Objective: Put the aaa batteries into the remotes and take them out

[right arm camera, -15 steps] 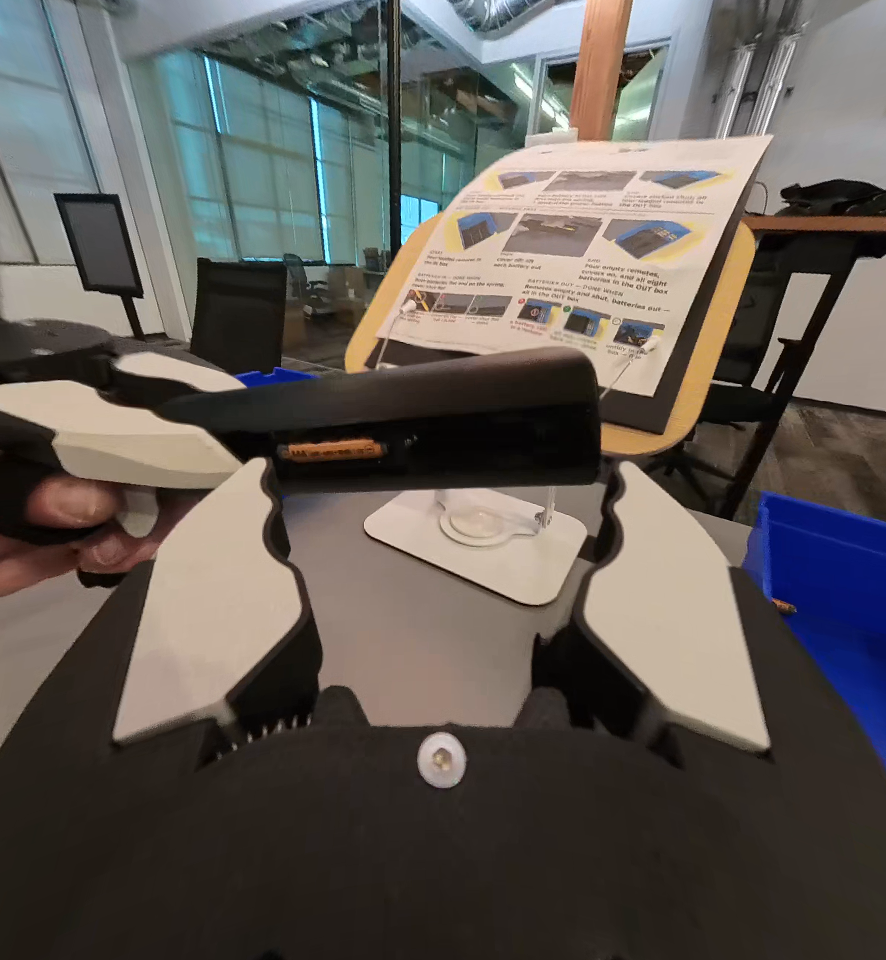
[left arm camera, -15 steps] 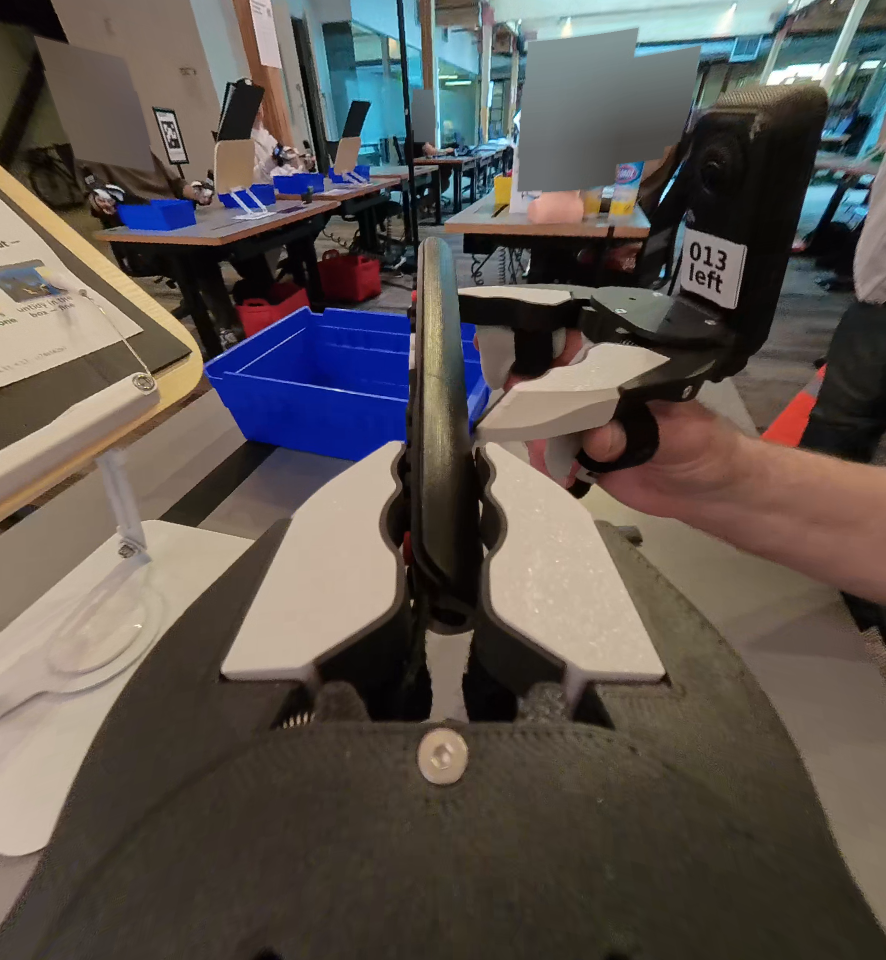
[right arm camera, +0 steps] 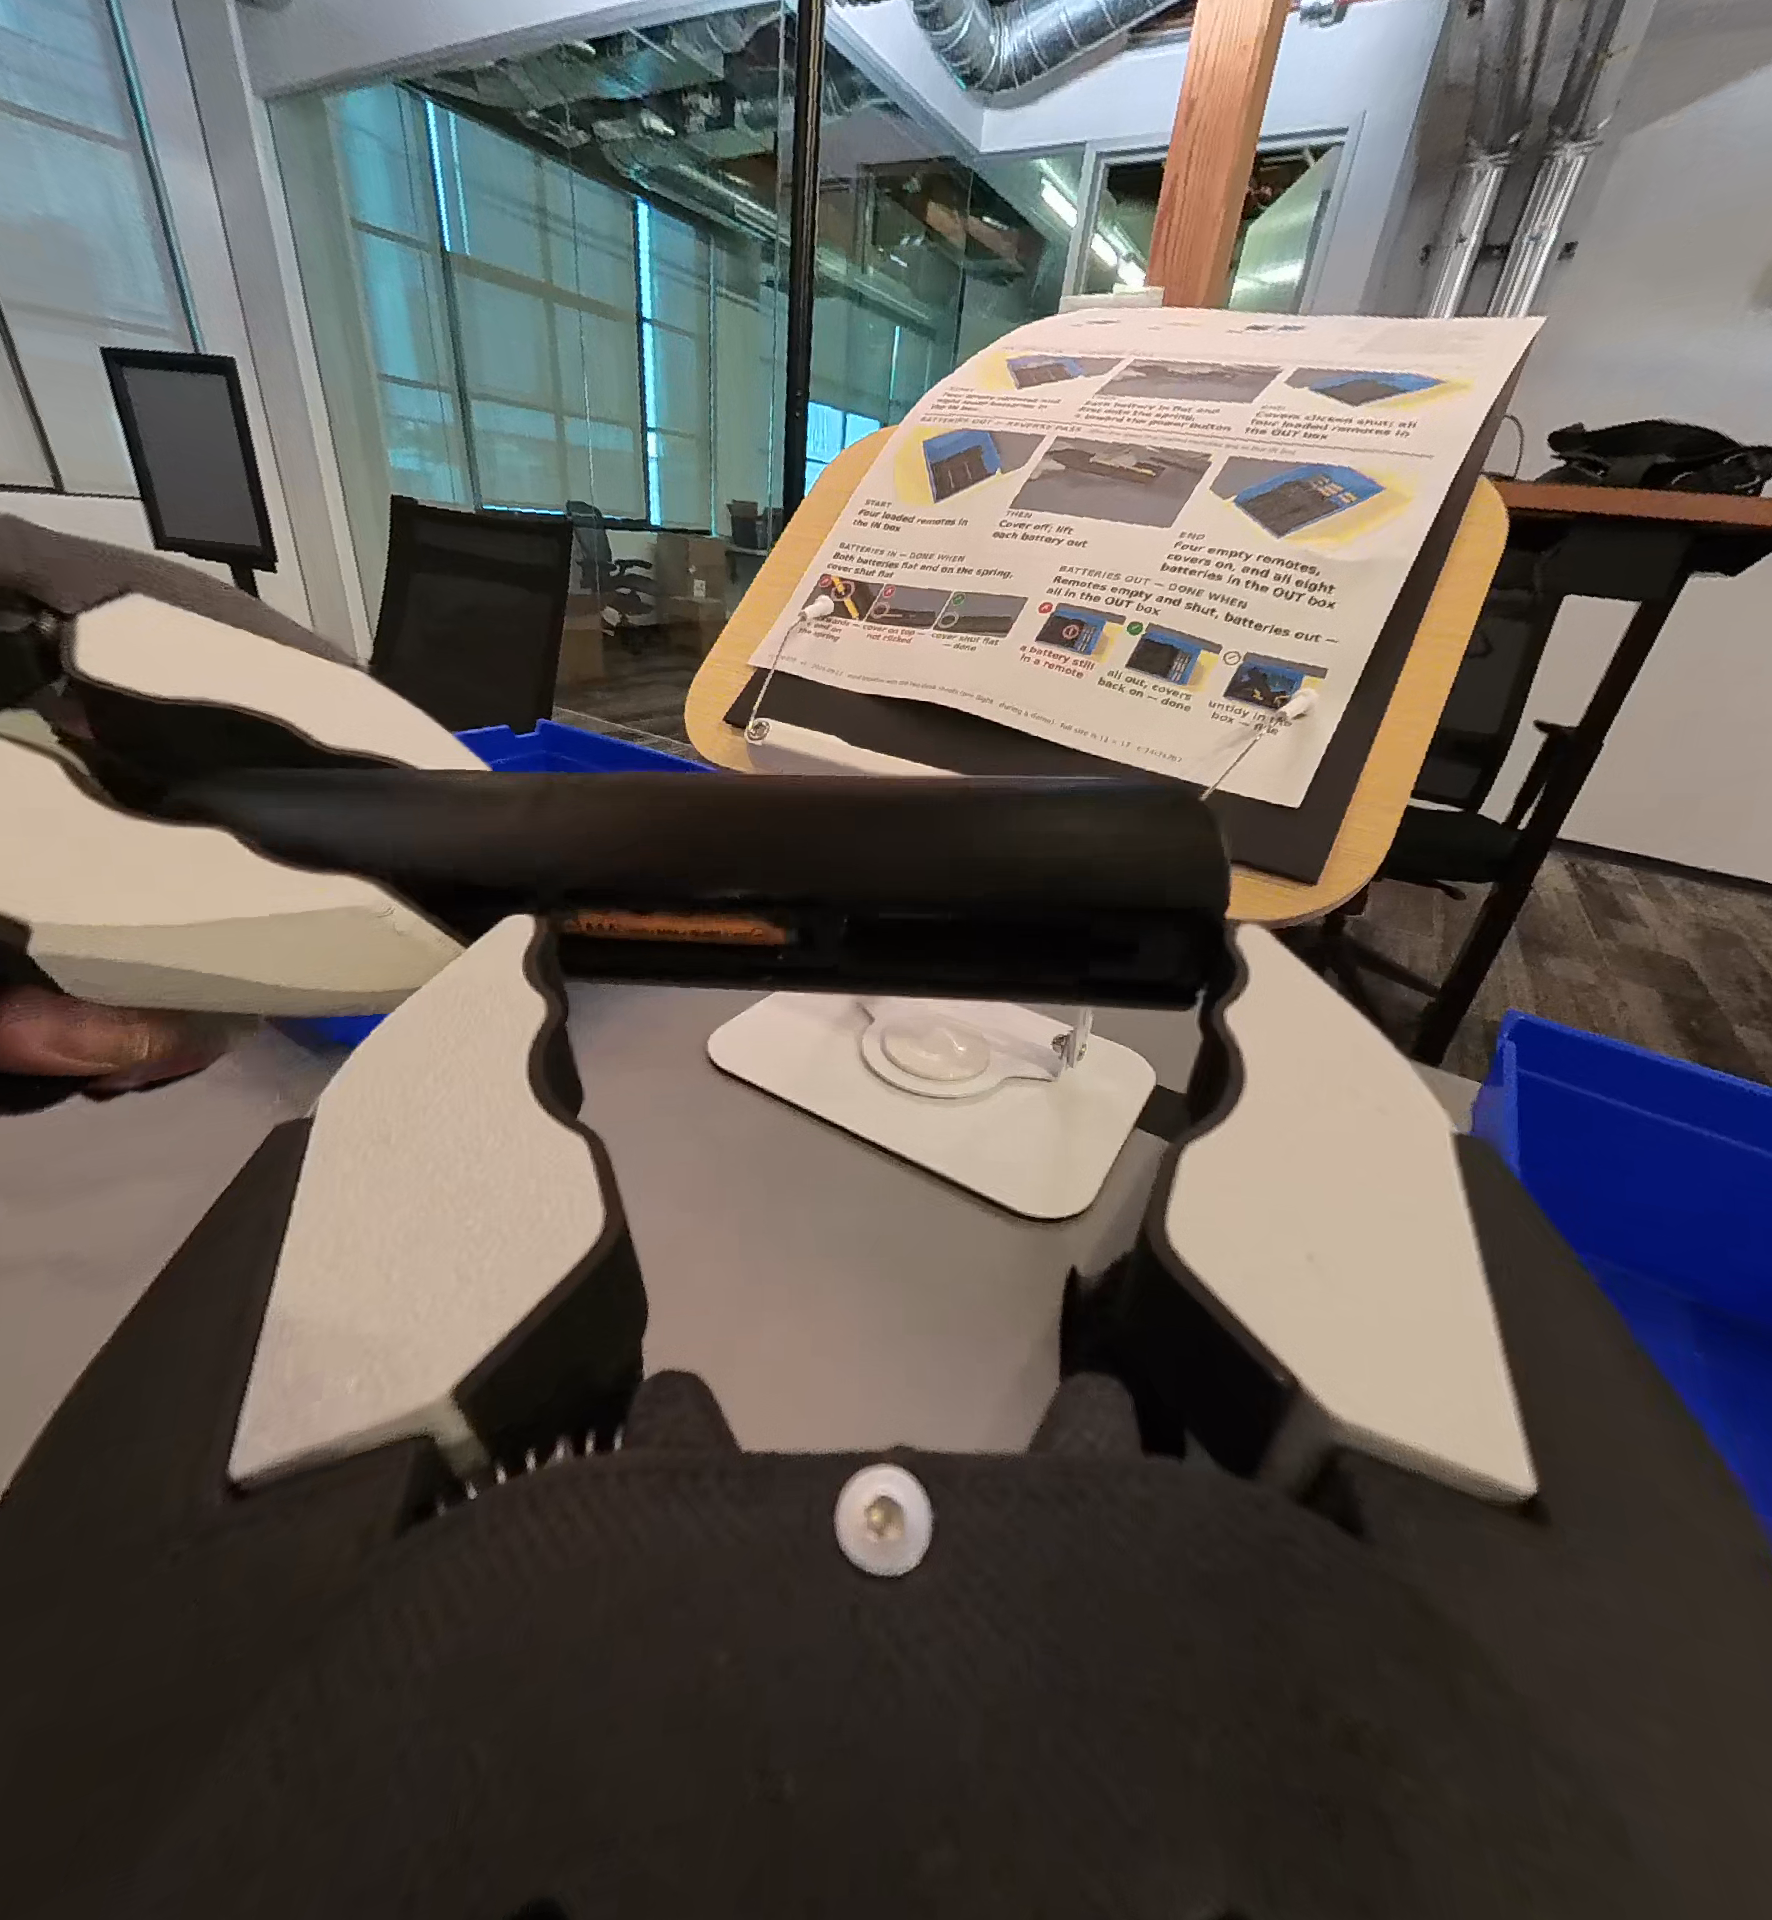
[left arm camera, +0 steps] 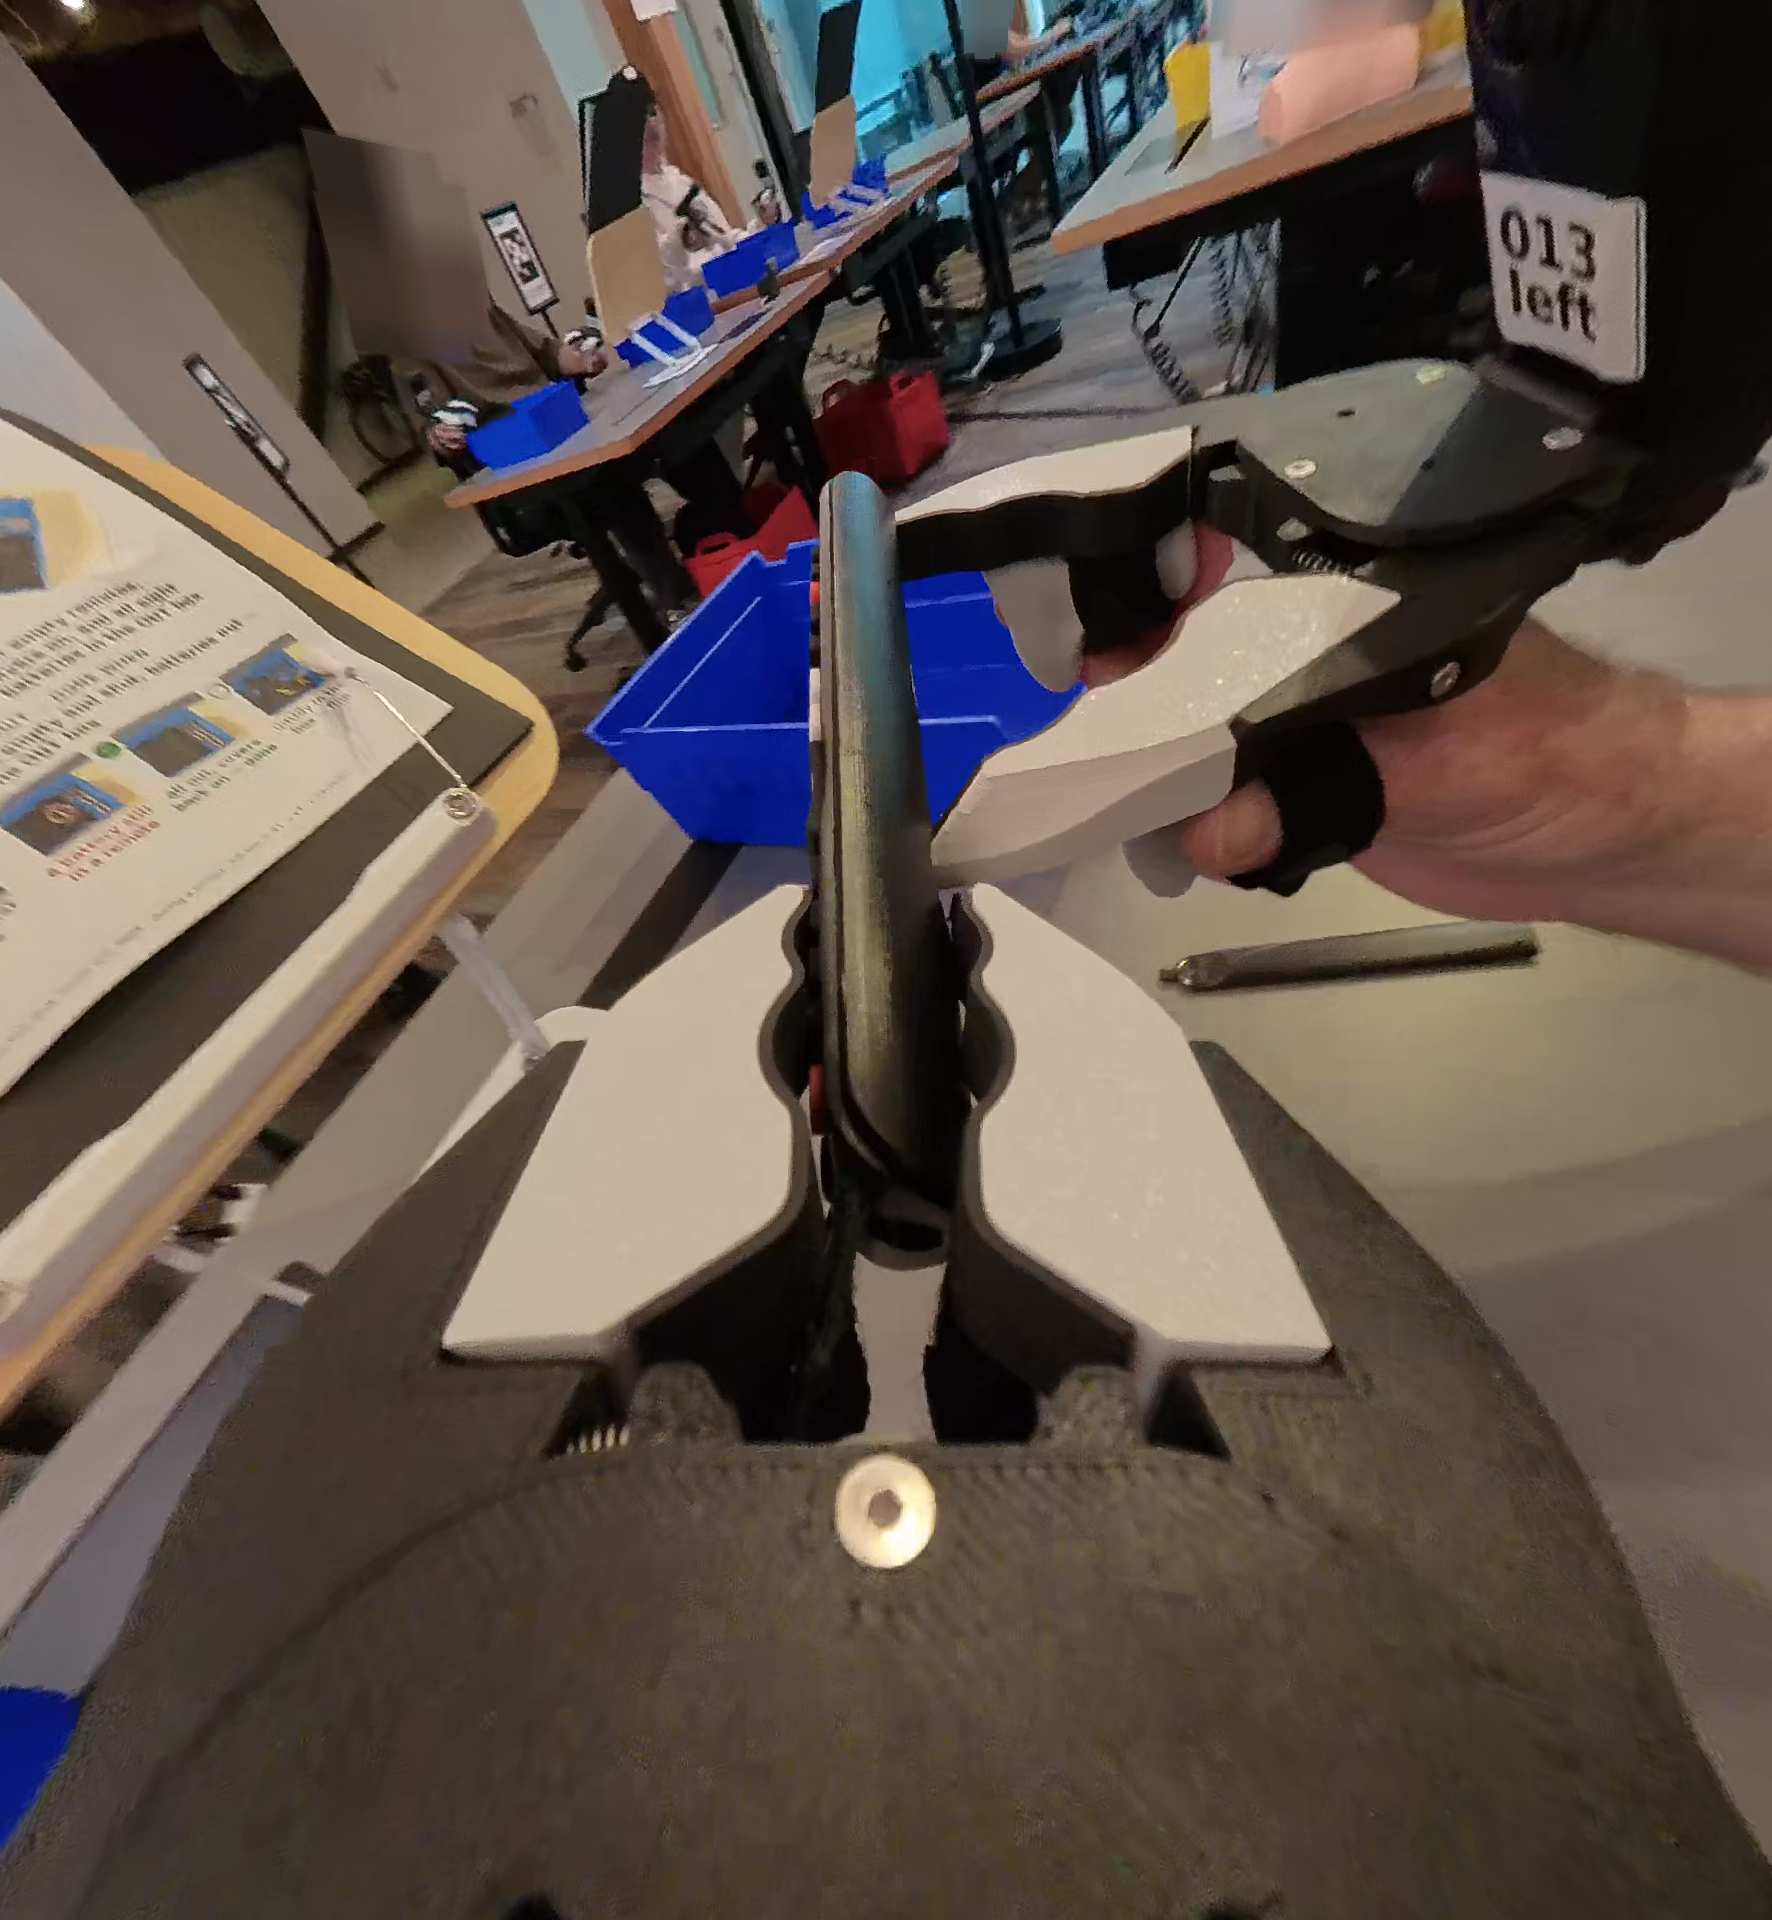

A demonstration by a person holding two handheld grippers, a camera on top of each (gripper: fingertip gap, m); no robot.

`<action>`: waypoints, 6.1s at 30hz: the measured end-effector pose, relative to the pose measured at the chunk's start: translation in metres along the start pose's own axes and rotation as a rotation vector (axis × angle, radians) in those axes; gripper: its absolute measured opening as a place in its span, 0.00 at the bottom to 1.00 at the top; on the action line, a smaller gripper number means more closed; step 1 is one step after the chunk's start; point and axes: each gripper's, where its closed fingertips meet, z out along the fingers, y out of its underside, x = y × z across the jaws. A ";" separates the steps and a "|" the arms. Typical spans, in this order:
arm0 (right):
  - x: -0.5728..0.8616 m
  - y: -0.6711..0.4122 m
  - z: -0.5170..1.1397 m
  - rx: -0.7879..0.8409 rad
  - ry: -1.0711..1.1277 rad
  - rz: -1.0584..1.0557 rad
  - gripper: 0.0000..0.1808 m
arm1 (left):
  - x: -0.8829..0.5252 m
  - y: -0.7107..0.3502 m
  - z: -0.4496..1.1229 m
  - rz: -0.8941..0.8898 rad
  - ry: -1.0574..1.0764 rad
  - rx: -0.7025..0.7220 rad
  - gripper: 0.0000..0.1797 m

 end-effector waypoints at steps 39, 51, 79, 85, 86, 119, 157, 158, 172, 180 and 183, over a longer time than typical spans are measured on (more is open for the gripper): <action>-0.002 -0.003 -0.002 0.043 -0.073 0.039 0.64 | 0.006 -0.008 -0.003 0.188 -0.089 -0.031 0.13; 0.000 -0.007 -0.007 0.075 -0.102 0.056 0.59 | 0.008 -0.010 -0.003 0.187 -0.095 -0.024 0.14; 0.000 -0.016 -0.011 0.106 -0.078 0.031 0.56 | 0.008 -0.017 -0.008 0.181 -0.123 0.021 0.12; 0.000 -0.012 -0.006 0.086 -0.082 0.028 0.55 | 0.003 -0.012 -0.008 0.171 -0.126 -0.001 0.13; 0.000 -0.013 -0.004 0.079 -0.091 0.034 0.55 | 0.002 -0.013 -0.009 0.151 -0.115 -0.001 0.13; 0.010 -0.038 -0.015 0.173 -0.120 0.447 0.38 | -0.002 -0.042 -0.021 0.033 -0.099 0.282 0.13; -0.098 0.069 -0.047 -0.661 -1.282 0.316 0.10 | -0.002 0.022 -0.040 0.803 0.143 -0.324 0.40; -0.102 0.075 -0.047 -0.683 -1.290 0.323 0.10 | 0.001 0.030 -0.040 0.860 0.153 -0.367 0.40; -0.127 0.084 -0.031 -0.633 -1.289 0.387 0.11 | -0.018 0.092 -0.040 1.121 0.197 -0.710 0.34; -0.115 0.076 -0.013 -0.440 -0.952 -0.063 0.36 | -0.022 0.109 -0.054 1.066 0.411 -0.811 0.34; -0.118 0.065 -0.018 -0.300 -0.835 -0.337 0.37 | -0.018 0.109 -0.062 0.992 0.543 -0.831 0.33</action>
